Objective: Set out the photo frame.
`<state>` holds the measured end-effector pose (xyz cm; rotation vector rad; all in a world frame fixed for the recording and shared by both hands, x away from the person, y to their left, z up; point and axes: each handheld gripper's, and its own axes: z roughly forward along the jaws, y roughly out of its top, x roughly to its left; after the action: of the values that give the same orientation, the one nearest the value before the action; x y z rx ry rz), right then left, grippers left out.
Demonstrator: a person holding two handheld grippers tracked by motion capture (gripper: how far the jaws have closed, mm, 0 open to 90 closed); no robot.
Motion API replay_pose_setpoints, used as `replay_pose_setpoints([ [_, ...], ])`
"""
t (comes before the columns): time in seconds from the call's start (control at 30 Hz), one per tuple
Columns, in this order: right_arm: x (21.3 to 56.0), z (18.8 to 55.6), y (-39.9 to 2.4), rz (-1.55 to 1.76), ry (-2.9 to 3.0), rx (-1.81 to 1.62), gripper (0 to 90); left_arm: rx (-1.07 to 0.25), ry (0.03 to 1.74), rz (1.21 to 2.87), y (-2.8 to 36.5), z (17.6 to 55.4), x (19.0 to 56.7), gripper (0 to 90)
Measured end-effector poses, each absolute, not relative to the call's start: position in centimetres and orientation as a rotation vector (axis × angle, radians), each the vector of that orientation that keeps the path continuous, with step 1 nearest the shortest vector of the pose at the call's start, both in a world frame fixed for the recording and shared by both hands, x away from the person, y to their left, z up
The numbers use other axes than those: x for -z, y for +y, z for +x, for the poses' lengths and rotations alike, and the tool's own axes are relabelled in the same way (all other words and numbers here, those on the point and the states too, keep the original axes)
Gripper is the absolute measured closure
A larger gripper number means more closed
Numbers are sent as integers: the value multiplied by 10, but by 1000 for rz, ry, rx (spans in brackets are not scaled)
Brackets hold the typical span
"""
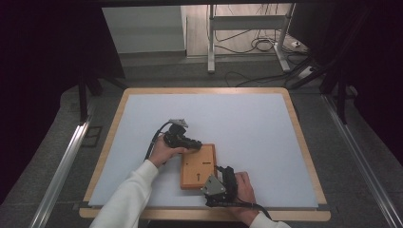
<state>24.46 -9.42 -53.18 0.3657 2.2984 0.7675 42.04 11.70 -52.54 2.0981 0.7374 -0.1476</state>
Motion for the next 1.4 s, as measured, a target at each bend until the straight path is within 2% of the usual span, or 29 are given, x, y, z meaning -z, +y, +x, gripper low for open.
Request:
replay_pose_setpoints([
  [0.13, 528, 243, -91, 319, 2254, -759, 209, 77, 741, 2114, 114, 416, 524, 837],
  [0.2, 520, 243, -89, 302, 2225, -782, 264, 38, 744, 2125, 112, 415, 523, 833],
  [0.4, 509, 247, -87, 286, 2219, -801, 352, -2, 757, 2120, 112, 414, 522, 812],
  [0.43, 506, 249, -87, 278, 2228, -805, 399, -7, 756, 2120, 112, 414, 522, 804],
  [0.6, 499, 249, -86, 252, 2224, -793, 472, -33, 749, 2113, 113, 413, 521, 750],
  [0.63, 496, 250, -86, 243, 2210, -793, 489, -42, 749, 2103, 113, 413, 520, 711],
  [0.67, 492, 251, -87, 244, 2205, -792, 498, -64, 757, 2101, 113, 412, 519, 582],
  [0.7, 491, 252, -88, 247, 2209, -794, 498, -78, 764, 2095, 114, 412, 518, 536],
  [0.73, 491, 252, -88, 247, 2209, -794, 498, -91, 778, 2085, 115, 412, 516, 536],
  [0.77, 490, 254, -89, 248, 2217, -802, 498, -112, 802, 2064, 120, 411, 513, 436],
  [0.9, 490, 254, -89, 243, 2220, -798, 499, -142, 826, 2036, 132, 408, 509, 342],
  [1.07, 489, 255, -90, 240, 2226, -803, 503, -249, 952, 1990, 165, 395, 509, 334],
  [1.4, 482, 260, -89, 242, 2245, -802, 516, -231, 1014, 1975, 189, 385, 517, 336],
])
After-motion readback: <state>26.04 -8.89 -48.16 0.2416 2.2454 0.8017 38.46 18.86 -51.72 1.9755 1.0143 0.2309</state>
